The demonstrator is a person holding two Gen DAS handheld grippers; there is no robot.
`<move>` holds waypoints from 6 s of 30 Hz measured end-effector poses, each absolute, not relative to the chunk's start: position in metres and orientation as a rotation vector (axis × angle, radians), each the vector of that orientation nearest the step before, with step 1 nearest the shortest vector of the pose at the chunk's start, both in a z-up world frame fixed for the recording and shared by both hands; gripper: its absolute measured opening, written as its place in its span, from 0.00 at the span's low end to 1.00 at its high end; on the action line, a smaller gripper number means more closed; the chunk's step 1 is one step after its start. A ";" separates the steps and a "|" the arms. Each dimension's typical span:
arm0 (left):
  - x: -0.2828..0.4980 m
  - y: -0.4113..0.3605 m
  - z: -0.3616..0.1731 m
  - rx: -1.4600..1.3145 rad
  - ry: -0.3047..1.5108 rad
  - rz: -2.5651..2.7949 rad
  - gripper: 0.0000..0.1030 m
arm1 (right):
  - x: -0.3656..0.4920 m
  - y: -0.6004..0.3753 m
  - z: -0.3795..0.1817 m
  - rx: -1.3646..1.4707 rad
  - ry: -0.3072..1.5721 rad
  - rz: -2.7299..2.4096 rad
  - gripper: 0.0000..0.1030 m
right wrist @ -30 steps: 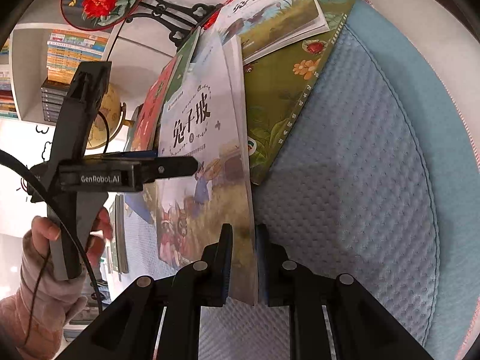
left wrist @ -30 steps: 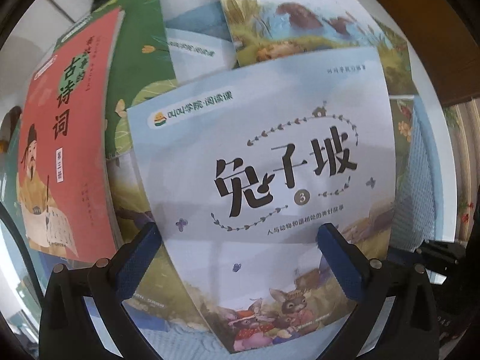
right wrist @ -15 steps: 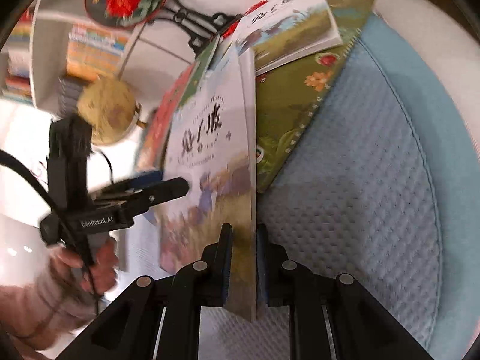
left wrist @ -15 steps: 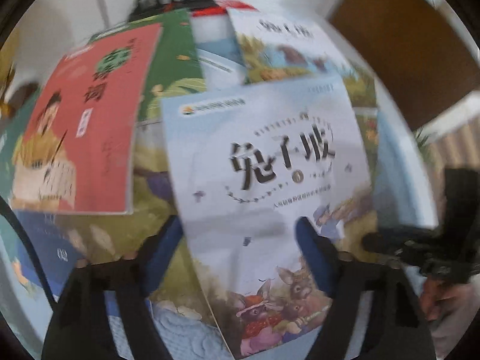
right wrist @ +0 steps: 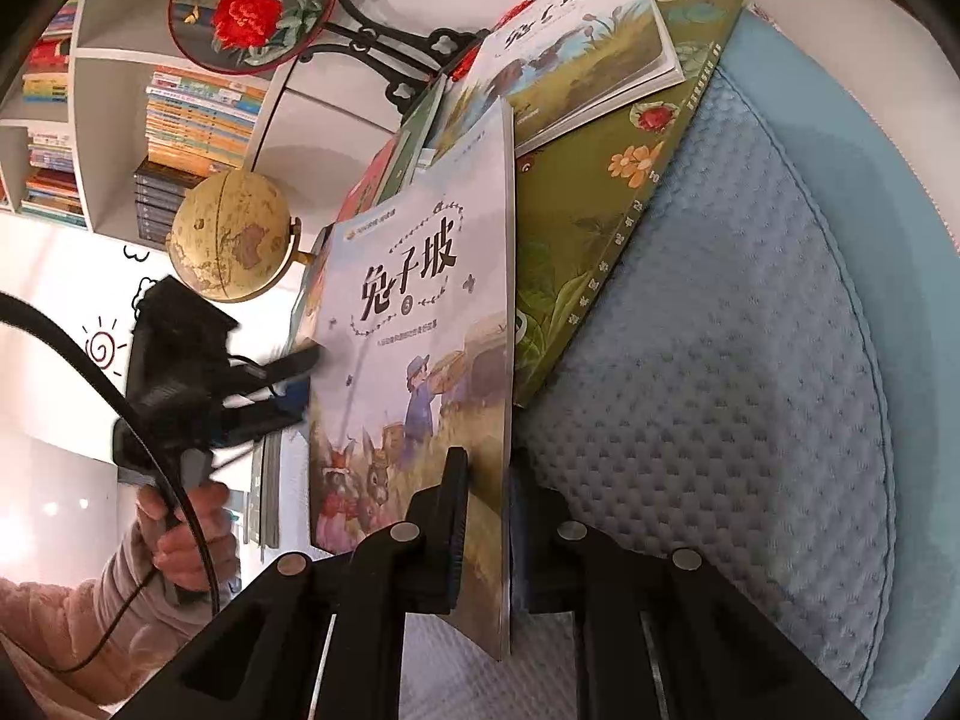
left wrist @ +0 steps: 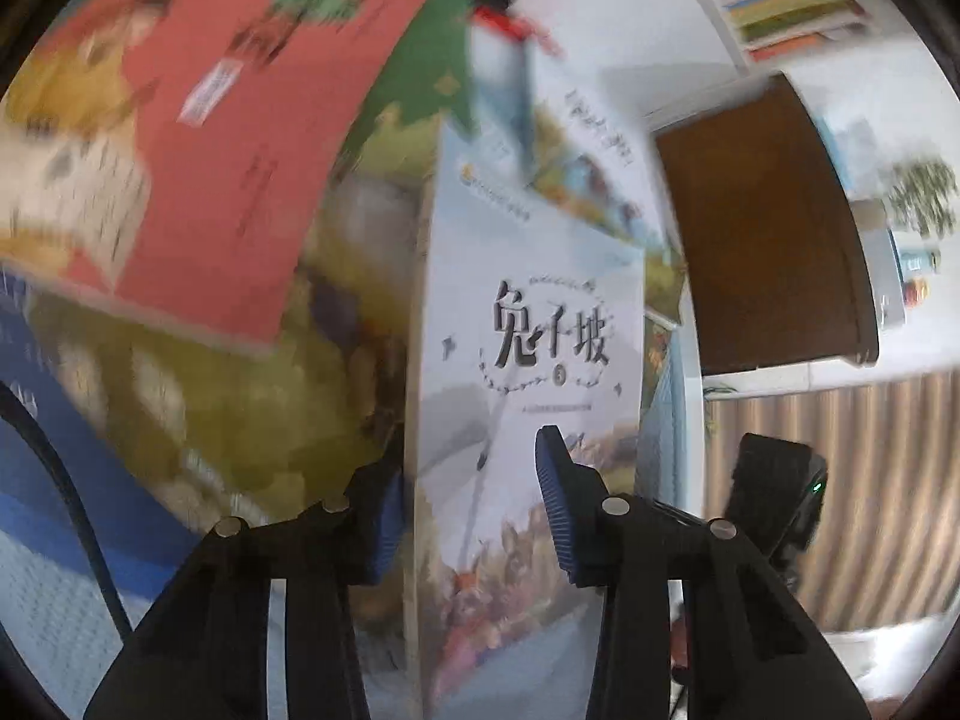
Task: Organize books
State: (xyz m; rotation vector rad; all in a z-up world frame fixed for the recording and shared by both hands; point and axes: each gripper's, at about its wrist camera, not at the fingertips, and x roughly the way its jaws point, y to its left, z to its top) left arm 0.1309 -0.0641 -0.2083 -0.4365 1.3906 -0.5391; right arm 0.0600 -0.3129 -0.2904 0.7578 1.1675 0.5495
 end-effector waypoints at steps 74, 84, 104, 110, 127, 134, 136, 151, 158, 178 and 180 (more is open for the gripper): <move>0.039 0.379 -0.157 -0.367 1.361 0.084 0.24 | 0.055 0.174 -0.217 0.360 1.447 0.833 0.11; 0.044 0.376 -0.162 -0.301 1.404 0.139 0.29 | 0.050 0.169 -0.220 0.368 1.469 0.782 0.11; 0.103 0.284 -0.095 -0.185 1.196 0.141 0.32 | 0.103 0.009 -0.160 0.156 1.117 0.533 0.57; 0.154 0.190 -0.126 -0.218 1.187 -0.025 0.32 | 0.138 -0.073 -0.179 0.279 1.100 0.399 0.57; 0.208 0.087 -0.190 -0.221 1.249 -0.120 0.32 | 0.198 -0.099 -0.229 0.320 1.163 0.380 0.57; 0.209 0.076 -0.188 -0.172 1.244 -0.126 0.32 | 0.198 -0.096 -0.238 0.362 1.173 0.415 0.57; 0.209 0.078 -0.188 -0.177 1.246 -0.130 0.32 | 0.198 -0.095 -0.237 0.350 1.173 0.414 0.57; 0.149 0.060 -0.179 -0.152 1.271 -0.194 0.32 | 0.157 -0.111 -0.236 0.333 1.213 0.424 0.58; 0.046 0.056 -0.199 -0.266 1.440 -0.360 0.32 | 0.053 -0.153 -0.255 0.426 1.373 0.488 0.57; 0.063 0.066 -0.216 -0.400 1.483 -0.445 0.26 | 0.067 -0.213 -0.294 0.795 1.309 0.708 0.34; 0.066 0.070 -0.218 -0.415 1.494 -0.445 0.25 | 0.074 -0.212 -0.294 0.779 1.319 0.733 0.34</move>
